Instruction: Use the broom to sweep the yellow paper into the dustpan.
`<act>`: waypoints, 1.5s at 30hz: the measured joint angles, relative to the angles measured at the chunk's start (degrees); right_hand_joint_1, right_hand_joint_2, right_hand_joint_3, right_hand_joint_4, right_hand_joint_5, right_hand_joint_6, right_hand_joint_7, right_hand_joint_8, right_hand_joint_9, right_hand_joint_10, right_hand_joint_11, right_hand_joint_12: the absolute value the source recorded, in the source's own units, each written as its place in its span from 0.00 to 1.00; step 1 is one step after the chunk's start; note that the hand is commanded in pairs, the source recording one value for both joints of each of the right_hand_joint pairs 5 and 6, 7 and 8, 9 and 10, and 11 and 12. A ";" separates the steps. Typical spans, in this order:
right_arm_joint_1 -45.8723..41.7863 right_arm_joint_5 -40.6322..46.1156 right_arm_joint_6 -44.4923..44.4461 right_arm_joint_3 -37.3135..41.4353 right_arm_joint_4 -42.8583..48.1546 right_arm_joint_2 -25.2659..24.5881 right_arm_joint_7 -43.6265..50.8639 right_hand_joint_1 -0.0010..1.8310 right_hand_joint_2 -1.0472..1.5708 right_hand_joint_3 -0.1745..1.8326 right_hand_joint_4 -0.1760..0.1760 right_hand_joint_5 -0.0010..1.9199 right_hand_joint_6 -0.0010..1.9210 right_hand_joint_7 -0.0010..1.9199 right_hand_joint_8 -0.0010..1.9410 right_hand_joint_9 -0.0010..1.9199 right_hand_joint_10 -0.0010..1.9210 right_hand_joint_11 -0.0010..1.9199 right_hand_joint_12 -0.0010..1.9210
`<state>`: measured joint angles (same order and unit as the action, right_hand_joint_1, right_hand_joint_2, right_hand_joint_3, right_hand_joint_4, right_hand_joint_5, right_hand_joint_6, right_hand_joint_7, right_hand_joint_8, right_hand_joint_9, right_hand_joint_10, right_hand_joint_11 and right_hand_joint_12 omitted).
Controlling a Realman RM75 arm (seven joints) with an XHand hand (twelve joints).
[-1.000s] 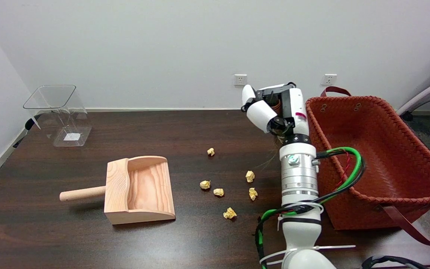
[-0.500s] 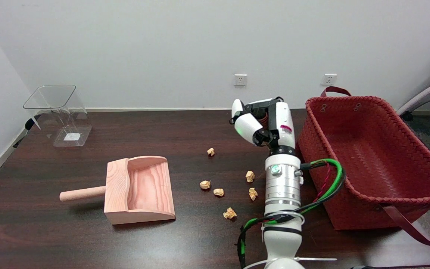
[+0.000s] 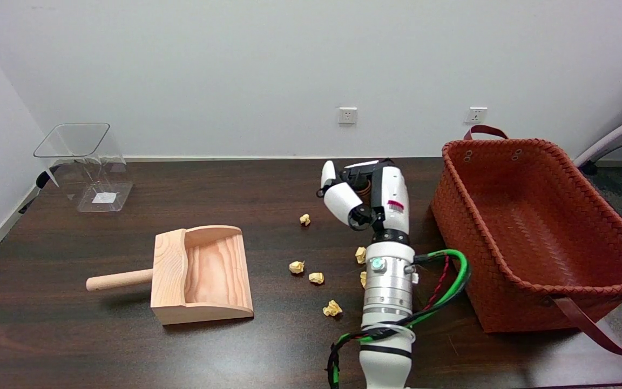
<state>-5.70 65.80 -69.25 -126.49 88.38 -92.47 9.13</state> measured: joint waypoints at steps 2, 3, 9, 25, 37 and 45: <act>0.47 -0.52 -0.33 -0.02 -1.50 -0.54 -1.14 0.53 1.00 0.61 0.50 1.00 1.00 1.00 0.99 1.00 1.00 1.00 1.00; 0.80 -0.77 -0.54 -0.04 -2.34 -0.87 -1.78 0.54 1.00 0.61 0.50 1.00 1.00 1.00 0.99 1.00 1.00 1.00 1.00; 2.97 -1.38 -1.59 -0.17 -7.36 -3.14 -5.10 0.54 1.00 0.58 0.50 1.00 1.00 1.00 0.99 1.00 1.00 1.00 1.00; 8.10 -0.19 -2.84 -0.53 -14.89 -9.25 -7.95 0.55 1.00 0.54 0.50 1.00 1.00 1.00 0.99 1.00 1.00 1.00 1.00; 10.56 1.08 -4.48 -1.25 -18.06 -13.48 -5.40 0.55 1.00 0.53 0.50 1.00 1.00 1.00 0.99 1.00 1.00 1.00 1.00; 12.67 1.29 -6.17 -1.74 -20.64 -15.51 -4.92 0.55 1.00 0.51 0.50 1.00 1.00 1.00 0.99 1.00 1.00 1.00 1.00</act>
<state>6.96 67.09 -75.42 -128.23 67.75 -107.98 4.21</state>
